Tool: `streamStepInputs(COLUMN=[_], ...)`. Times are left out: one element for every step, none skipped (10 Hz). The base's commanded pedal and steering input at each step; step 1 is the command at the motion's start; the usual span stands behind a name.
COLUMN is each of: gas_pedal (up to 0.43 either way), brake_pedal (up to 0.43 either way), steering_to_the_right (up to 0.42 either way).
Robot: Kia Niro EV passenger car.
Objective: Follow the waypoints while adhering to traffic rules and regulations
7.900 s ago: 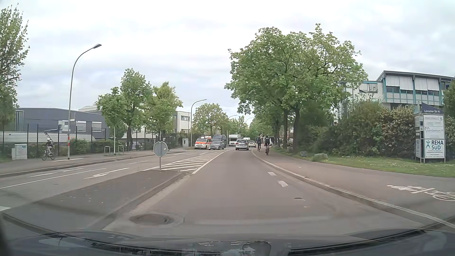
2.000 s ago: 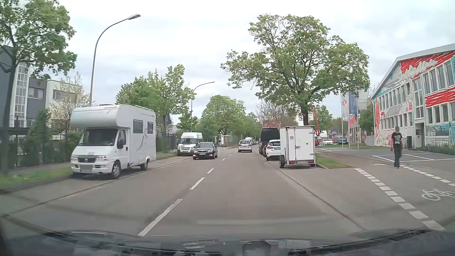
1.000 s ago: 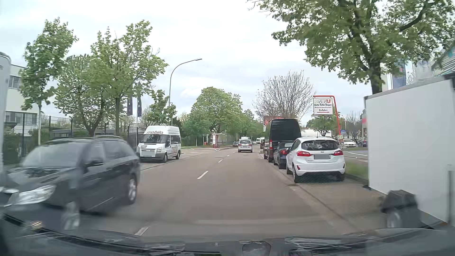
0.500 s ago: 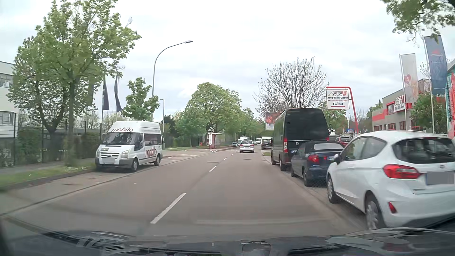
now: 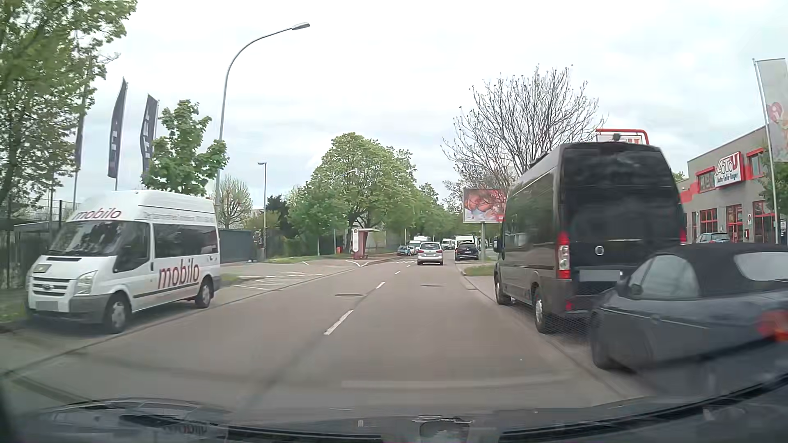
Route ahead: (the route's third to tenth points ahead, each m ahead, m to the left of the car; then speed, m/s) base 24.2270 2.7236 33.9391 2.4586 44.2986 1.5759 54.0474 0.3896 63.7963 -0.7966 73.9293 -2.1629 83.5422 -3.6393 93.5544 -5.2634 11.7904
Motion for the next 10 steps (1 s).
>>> streamStepInputs(gas_pedal=[0.059, 0.059, 0.059, 0.059, 0.059, 0.059, 0.059, 0.067, 0.067, 0.067], brake_pedal=[0.0, 0.0, 0.0, 0.0, 0.0, 0.0, 0.0, 0.0, 0.0, 0.0], steering_to_the_right=[0.007, 0.008, 0.008, 0.01, 0.009, 0.01, 0.009, 0.009, 0.009, 0.009])
